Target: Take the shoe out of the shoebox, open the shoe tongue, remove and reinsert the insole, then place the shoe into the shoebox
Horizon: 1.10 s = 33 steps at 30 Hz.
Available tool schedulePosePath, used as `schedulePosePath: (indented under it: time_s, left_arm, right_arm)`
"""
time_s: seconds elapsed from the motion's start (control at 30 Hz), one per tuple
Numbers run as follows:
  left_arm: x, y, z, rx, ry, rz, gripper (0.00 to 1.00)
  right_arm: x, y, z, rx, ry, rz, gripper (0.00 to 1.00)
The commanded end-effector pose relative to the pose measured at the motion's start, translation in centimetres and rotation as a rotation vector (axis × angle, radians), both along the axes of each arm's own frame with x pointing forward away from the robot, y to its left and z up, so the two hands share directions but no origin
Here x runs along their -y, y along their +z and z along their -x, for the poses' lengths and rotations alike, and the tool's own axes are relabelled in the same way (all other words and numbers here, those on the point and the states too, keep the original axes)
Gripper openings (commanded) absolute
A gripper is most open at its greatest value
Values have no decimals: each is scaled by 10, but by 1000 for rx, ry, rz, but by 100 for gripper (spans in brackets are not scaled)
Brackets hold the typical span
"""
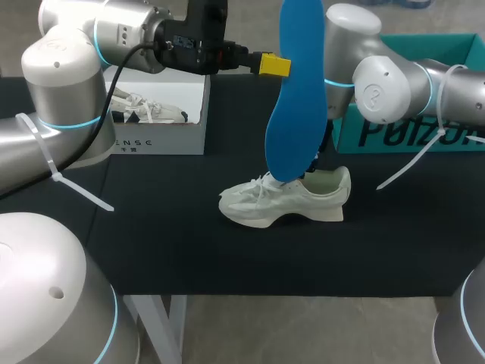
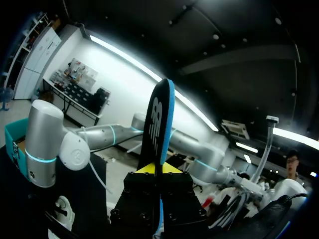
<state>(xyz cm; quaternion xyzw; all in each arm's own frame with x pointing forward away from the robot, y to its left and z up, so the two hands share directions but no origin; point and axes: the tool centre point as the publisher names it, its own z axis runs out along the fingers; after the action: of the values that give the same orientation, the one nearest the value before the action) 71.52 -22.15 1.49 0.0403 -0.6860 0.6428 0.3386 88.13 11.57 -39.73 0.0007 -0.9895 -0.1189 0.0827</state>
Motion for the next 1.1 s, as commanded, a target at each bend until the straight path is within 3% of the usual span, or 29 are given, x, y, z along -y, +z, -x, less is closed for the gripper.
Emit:
schedulePosePath:
  time_s: [0.03, 0.43, 0.53, 0.7, 0.87, 1.1]
  left_arm:
    - [0, 0, 0, 0, 0, 0, 0]
    - [0, 0, 0, 0, 0, 0, 0]
    - [0, 0, 0, 0, 0, 0, 0]
    - [0, 0, 0, 0, 0, 0, 0]
    - [0, 0, 0, 0, 0, 0, 0]
    - [0, 0, 0, 0, 0, 0, 0]
  right_arm:
    - [0, -1, -2, -4, 1, -1, 0]
    - [0, -1, -2, -4, 1, -1, 0]
    - [6, 0, -2, -43, -209, -2, 0]
    - [14, 5, 14, -63, -508, 16, 0]
    - [19, 16, 27, -40, -651, -40, 0]
    - [22, 30, 21, -77, -818, -32, 0]
